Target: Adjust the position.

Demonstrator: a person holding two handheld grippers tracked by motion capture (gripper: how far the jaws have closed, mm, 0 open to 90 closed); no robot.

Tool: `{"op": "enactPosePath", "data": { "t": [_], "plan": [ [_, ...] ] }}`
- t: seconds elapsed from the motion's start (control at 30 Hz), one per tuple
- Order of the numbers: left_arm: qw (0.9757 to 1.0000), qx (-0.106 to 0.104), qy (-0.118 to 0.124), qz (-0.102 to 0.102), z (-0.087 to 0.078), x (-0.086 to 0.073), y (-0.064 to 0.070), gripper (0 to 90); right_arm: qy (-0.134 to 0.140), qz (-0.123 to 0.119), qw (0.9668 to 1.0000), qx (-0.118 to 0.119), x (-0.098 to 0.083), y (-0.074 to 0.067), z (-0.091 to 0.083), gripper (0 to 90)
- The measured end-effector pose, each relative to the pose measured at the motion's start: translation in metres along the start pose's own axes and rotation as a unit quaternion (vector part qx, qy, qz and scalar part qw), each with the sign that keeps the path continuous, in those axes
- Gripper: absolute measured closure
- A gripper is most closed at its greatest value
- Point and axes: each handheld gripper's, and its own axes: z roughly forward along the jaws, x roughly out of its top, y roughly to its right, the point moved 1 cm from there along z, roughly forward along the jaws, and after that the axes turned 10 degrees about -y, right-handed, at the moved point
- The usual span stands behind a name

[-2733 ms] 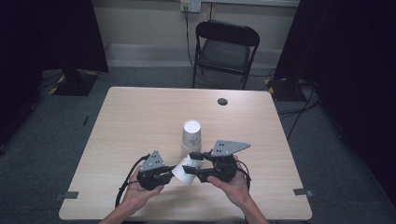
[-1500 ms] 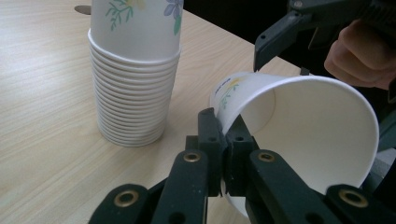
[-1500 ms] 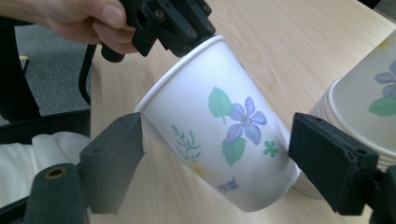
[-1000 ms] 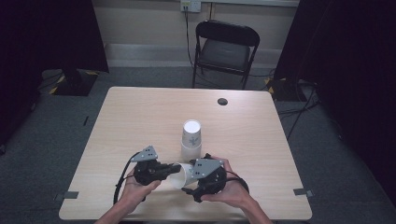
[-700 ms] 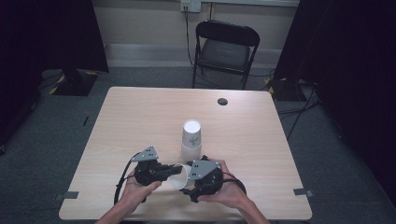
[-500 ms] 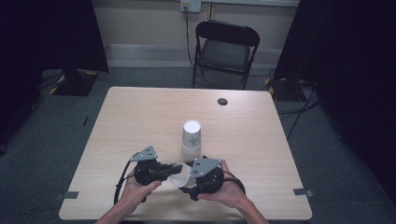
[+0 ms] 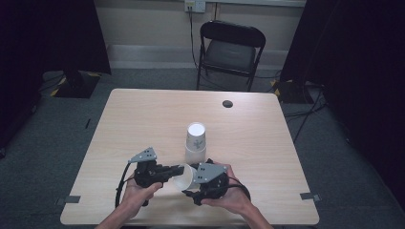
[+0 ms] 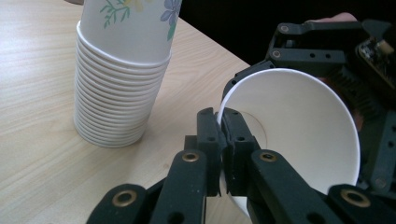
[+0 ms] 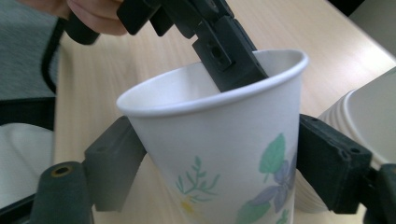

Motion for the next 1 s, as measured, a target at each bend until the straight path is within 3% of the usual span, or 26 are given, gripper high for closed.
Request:
{"op": "enactPosePath", "data": {
  "t": [0.2,0.4,0.57,1.0],
  "plan": [
    [0.9999,-0.003,-0.011,-0.002,0.004,-0.001,0.001,87.3,-0.008,-0.017,0.9998,-0.010,0.000,-0.004,0.004,19.8],
    [0.9996,-0.005,-0.027,0.003,0.010,0.000,0.005,87.3,-0.002,-0.035,0.9993,-0.017,0.004,-0.009,0.005,20.3],
    [0.9994,-0.006,-0.033,-0.005,0.010,0.000,0.005,87.2,0.004,-0.041,0.9988,-0.027,0.004,-0.009,0.004,21.0],
    [0.9986,-0.002,-0.052,-0.010,0.013,-0.001,0.004,87.0,-0.011,-0.044,0.9988,-0.016,0.003,-0.010,0.006,21.8]
  ]
}}
